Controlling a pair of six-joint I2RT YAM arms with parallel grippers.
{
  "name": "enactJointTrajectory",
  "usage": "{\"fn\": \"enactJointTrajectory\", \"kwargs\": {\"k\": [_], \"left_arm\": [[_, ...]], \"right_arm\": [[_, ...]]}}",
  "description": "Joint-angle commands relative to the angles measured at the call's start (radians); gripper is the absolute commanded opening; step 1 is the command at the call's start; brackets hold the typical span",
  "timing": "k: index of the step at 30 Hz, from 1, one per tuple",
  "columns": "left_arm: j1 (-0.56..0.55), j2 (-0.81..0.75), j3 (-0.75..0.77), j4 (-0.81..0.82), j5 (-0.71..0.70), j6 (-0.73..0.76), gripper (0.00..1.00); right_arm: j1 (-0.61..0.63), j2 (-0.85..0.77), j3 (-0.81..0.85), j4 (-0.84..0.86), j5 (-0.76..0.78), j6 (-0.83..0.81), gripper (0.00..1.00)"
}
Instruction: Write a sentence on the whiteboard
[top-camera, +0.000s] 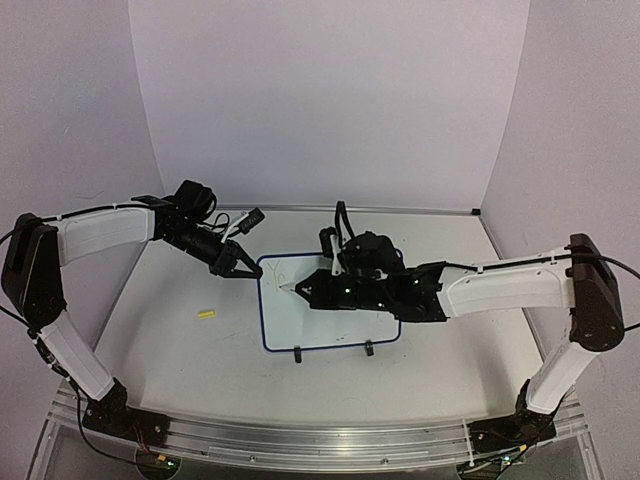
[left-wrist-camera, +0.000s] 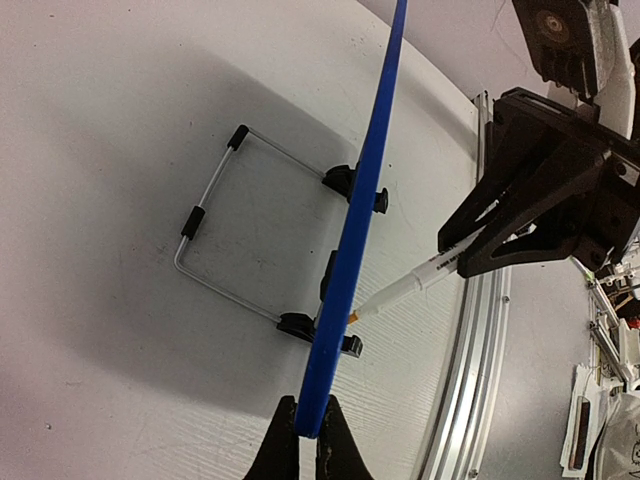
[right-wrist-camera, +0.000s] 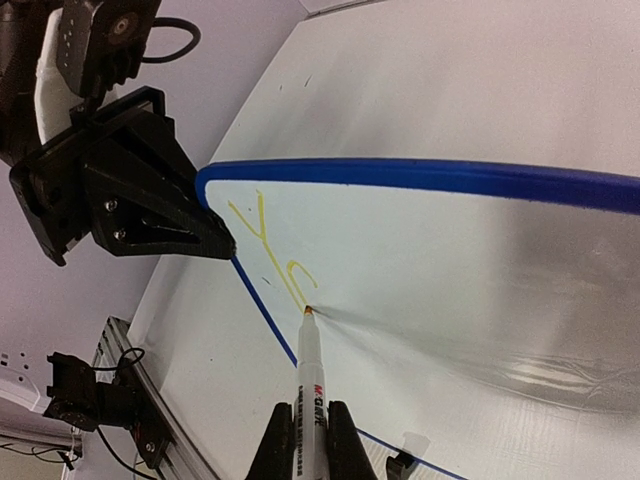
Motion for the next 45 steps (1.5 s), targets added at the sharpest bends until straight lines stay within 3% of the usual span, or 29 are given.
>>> {"fn": "enactJointTrajectory", "kwargs": {"k": [1, 24, 37, 45], "left_arm": [[-0.011, -0.014, 0.02, -0.033, -0.076, 0.02, 0.0], [-0.013, -0.014, 0.021, -0.035, -0.076, 0.021, 0.0], [-0.014, -0.016, 0.022, -0.037, -0.078, 0.021, 0.0], [-0.014, -0.013, 0.021, -0.038, -0.081, 0.021, 0.0]], "right_arm": [[-0.008, -0.043, -0.004, -0.021, 0.077, 0.002, 0.0], [-0.008, -0.076, 0.044, -0.029, 0.109, -0.031, 0.0], [-0.008, -0.145, 0.011, -0.004, 0.029, -0.048, 0.0], [-0.007, -0.102, 0.018, -0.007, 0.025, -0.038, 0.0]]}}
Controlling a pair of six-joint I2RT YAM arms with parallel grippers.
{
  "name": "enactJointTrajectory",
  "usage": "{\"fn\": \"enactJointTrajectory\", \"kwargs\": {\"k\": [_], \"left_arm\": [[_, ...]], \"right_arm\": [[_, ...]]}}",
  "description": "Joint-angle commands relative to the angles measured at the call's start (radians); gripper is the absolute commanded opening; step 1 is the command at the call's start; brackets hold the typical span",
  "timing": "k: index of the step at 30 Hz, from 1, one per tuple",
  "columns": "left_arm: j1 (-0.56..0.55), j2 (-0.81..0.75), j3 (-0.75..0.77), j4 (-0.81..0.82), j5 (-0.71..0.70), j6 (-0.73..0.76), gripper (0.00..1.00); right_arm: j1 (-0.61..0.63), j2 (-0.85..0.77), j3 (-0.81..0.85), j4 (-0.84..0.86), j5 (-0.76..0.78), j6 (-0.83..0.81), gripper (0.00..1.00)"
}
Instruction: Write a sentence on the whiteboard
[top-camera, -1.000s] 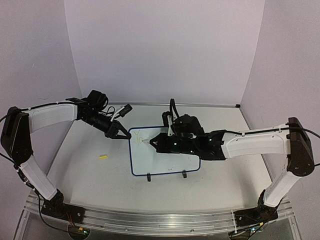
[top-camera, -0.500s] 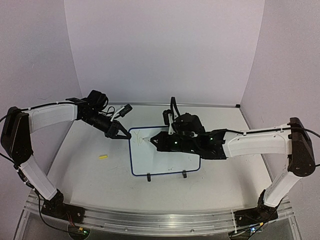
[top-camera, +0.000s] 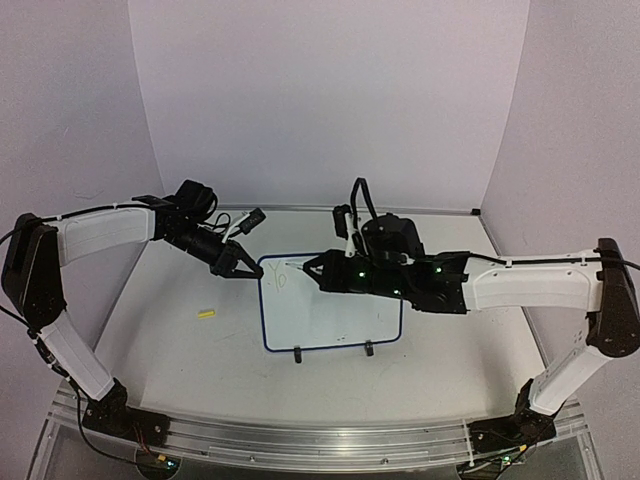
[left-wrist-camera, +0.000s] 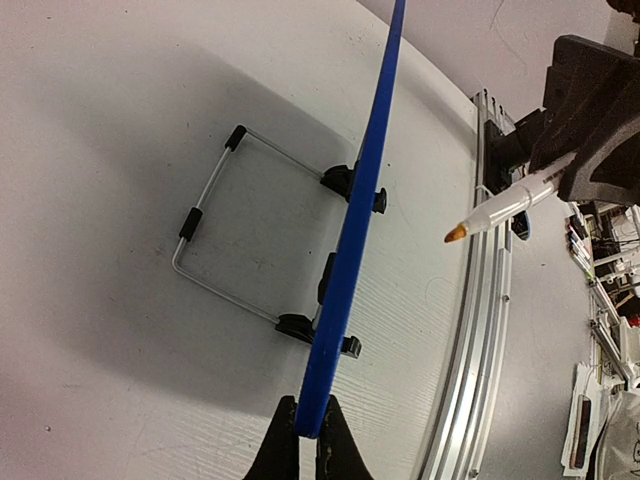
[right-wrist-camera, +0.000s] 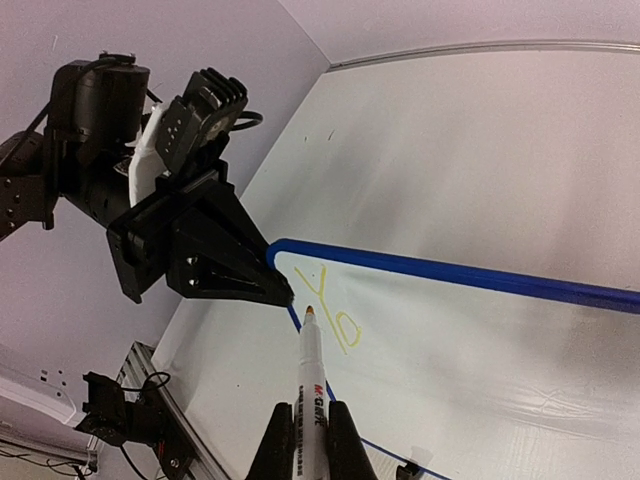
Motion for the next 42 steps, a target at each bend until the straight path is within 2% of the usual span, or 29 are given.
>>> {"fn": "enactJointTrajectory", "kwargs": {"k": [1, 27, 42], "left_arm": [[-0.008, -0.013, 0.018, -0.038, -0.078, 0.02, 0.0], [-0.009, -0.008, 0.019, -0.039, -0.081, 0.023, 0.0], [-0.011, -0.01, 0.019, -0.041, -0.084, 0.023, 0.0]], "right_arm": [[-0.003, 0.02, 0.015, 0.013, -0.006, -0.003, 0.0], [-0.029, 0.078, 0.031, 0.004, -0.008, 0.016, 0.0], [-0.029, 0.053, -0.058, -0.013, -0.011, 0.06, 0.0]]}}
